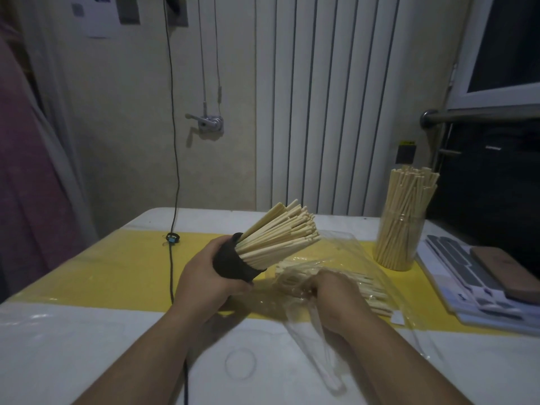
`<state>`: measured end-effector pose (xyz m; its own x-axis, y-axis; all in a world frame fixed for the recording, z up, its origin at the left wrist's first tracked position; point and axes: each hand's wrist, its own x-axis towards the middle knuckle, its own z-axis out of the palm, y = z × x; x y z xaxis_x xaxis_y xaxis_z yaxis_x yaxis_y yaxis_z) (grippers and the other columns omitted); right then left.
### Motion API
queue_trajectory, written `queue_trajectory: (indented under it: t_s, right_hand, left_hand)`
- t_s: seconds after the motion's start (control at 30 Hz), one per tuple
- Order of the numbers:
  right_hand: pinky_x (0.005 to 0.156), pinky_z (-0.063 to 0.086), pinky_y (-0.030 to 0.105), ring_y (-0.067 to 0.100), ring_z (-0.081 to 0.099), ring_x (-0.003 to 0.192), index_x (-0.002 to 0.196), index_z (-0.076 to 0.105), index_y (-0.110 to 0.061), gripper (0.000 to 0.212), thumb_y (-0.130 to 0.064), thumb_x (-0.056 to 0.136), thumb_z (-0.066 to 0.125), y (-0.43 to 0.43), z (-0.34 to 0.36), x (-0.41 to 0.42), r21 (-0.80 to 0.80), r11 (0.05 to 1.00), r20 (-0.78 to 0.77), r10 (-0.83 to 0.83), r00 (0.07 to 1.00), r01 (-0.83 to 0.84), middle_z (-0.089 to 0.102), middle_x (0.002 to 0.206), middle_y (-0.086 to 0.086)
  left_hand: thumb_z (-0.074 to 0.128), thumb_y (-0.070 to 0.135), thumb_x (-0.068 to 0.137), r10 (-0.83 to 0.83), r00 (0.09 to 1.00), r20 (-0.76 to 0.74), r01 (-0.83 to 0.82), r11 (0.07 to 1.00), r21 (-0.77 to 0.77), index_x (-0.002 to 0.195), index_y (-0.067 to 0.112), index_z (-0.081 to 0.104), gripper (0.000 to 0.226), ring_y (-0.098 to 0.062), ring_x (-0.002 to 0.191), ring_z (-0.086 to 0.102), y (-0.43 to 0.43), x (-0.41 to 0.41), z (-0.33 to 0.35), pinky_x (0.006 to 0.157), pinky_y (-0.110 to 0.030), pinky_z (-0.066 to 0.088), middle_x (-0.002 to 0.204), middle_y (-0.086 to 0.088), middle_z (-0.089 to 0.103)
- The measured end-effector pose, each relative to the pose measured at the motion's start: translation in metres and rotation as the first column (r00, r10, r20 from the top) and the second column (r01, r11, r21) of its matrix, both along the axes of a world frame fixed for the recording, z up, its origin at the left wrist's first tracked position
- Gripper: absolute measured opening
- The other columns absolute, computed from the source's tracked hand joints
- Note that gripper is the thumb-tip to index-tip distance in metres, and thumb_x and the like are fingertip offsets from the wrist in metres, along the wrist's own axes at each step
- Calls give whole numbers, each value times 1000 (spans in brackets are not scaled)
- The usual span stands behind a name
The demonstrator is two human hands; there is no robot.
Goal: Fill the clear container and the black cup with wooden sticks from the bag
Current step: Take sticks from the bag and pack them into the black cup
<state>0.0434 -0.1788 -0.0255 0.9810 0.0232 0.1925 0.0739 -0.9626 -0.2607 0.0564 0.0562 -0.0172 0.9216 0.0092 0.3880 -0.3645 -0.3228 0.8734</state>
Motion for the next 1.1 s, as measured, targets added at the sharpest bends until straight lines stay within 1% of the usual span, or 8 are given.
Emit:
queue_trajectory:
  t_s: [0.33, 0.47, 0.67, 0.83, 0.9, 0.93, 1.0, 1.1]
  right_hand:
    - [90, 49, 33, 22, 62, 103, 91, 62, -32, 14, -19, 87, 58, 0, 2, -4, 176, 983, -78, 58, 995, -43, 68, 106, -2]
    - [93, 49, 31, 21, 62, 107, 106, 66, -32, 21, -20, 91, 58, 0, 4, -6, 181, 982, -146, 84, 986, -57, 67, 112, -2]
    - [85, 52, 32, 20, 66, 100, 81, 59, -31, 8, -25, 85, 57, 3, 3, -7, 158, 986, -157, 72, 985, -47, 72, 98, -1]
    - [82, 53, 38, 22, 66, 94, 64, 52, -29, 16, -30, 80, 54, 1, -4, -2, 224, 975, -171, 57, 984, -18, 69, 92, 0]
    - [93, 51, 44, 29, 64, 104, 67, 52, -31, 8, -33, 74, 49, 3, -2, -2, 330, 944, -201, 78, 976, -7, 68, 107, 11]
    - [97, 50, 47, 32, 62, 110, 71, 53, -32, 6, -33, 71, 47, 2, -2, -2, 265, 963, -169, 99, 981, -52, 66, 115, 16]
    - [100, 48, 49, 35, 60, 114, 82, 59, -29, 20, -33, 68, 44, -3, -7, 1, 196, 976, -155, 127, 980, -95, 64, 121, 20]
    - [100, 48, 47, 37, 59, 116, 113, 66, -11, 41, -29, 82, 47, 5, 1, -6, 271, 962, -236, 94, 967, -27, 62, 123, 21]
  left_hand:
    - [92, 5, 53, 7, 1000, -1, -7, 1000, 5, 111, 50, 60, 80, 1, 101, 61, 0, 0, 0, 77, -25, 50, 100, 35, 65]
    - [92, 7, 52, 9, 1000, -6, -9, 1000, 4, 109, 51, 59, 79, 0, 100, 62, 0, 0, 0, 77, -27, 51, 99, 35, 65]
    - [92, 8, 52, 3, 1000, -6, -3, 1000, -4, 112, 50, 60, 80, -2, 100, 62, 0, -1, 0, 76, -27, 51, 100, 31, 66]
    - [90, 4, 53, 9, 1000, -9, -9, 1000, -14, 112, 47, 62, 78, 0, 97, 64, 0, -2, 0, 75, -27, 51, 99, 31, 67]
    - [90, 4, 53, 12, 1000, -12, -12, 1000, -15, 112, 48, 62, 79, 0, 97, 63, 0, -2, 0, 76, -29, 52, 99, 31, 67]
    - [90, 5, 53, 15, 1000, -12, -15, 1000, -12, 112, 48, 61, 79, 0, 98, 63, -1, -2, 0, 76, -29, 52, 99, 32, 66]
    - [91, 6, 52, 20, 1000, -10, -20, 1000, -10, 113, 48, 61, 80, -2, 99, 63, -1, -2, 1, 76, -31, 53, 99, 33, 66]
    - [91, 5, 53, 18, 1000, -11, -18, 1000, -13, 116, 46, 62, 81, -4, 101, 63, -1, -2, 2, 79, -35, 56, 100, 32, 66]
